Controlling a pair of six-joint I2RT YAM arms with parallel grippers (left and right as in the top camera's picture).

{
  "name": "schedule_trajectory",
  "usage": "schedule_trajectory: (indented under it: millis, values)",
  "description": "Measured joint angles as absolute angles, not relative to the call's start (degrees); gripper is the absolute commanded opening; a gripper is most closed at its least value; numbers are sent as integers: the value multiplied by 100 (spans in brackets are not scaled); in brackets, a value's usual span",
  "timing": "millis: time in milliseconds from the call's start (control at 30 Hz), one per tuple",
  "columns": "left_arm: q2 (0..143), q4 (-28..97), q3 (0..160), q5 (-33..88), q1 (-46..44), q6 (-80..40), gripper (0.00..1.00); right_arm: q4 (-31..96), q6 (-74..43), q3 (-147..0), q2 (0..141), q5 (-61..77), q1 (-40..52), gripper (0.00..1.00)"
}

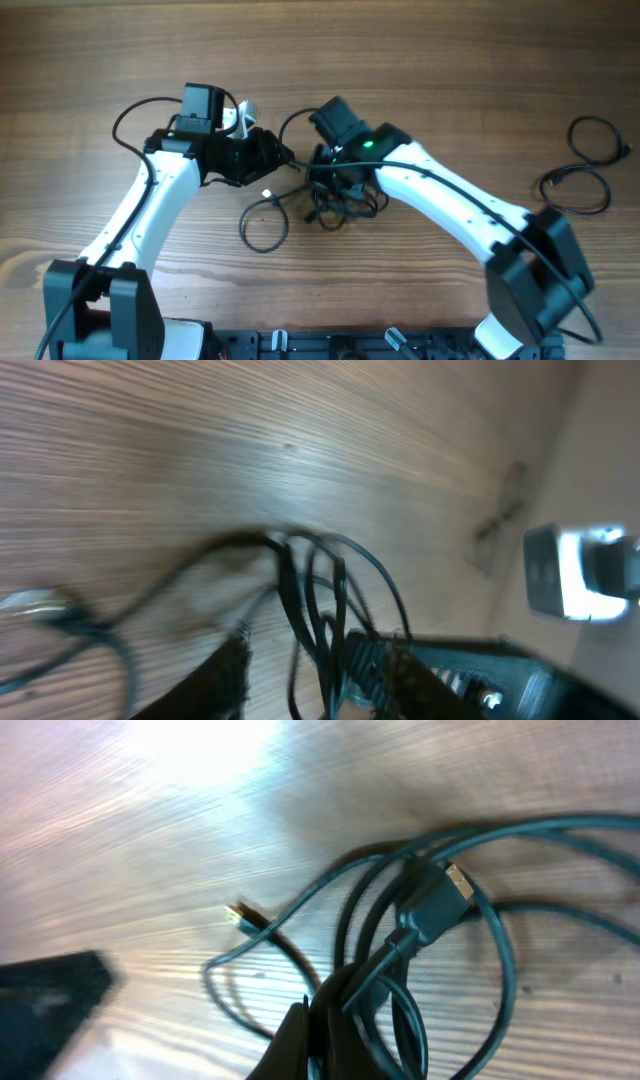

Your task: Untangle cables

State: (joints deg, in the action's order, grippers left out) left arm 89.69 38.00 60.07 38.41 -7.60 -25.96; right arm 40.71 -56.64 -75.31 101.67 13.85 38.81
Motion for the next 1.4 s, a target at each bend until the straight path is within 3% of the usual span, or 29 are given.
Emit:
schedule_trajectory:
  millis: [133, 267, 467, 533, 600, 767, 867, 1300, 1400]
  values:
    - [8969, 3841, 6007, 5339, -342, -2580, 37, 3664, -5140, -7531, 9845, 1911, 3575, 4]
    - [8967, 3835, 6007, 5911, -261, -2902, 37, 3190, -4930, -7529, 9843, 2749, 3192, 4]
    - [8967, 3769, 6007, 5942, -316, -2923, 34, 2921, -4925, -7529, 9843, 3712, 3004, 4]
    - [8967, 3590, 6007, 5839, -399, -2928, 27, 2797, -4912, -7526, 9843, 3879, 2995, 4]
    - [8967, 3424, 6007, 5798, -495, -2967, 22, 2805, -4912, -7518, 9843, 3872, 2943, 4]
    - [8912, 3301, 6020, 5203, -886, -3424, 22, 2873, -4904, -7428, 9843, 3701, 2875, 4]
    - [8890, 3264, 6031, 5043, -956, -3594, 17, 2864, -4869, -7428, 9843, 3658, 2867, 4]
    - [8892, 3603, 6034, 5061, -1131, -3037, 33, 2606, -4821, -7435, 9835, 3957, 2926, 4]
    - [8892, 3610, 6034, 4925, -1048, -2873, 33, 2722, -4567, -7441, 9835, 3837, 2926, 4]
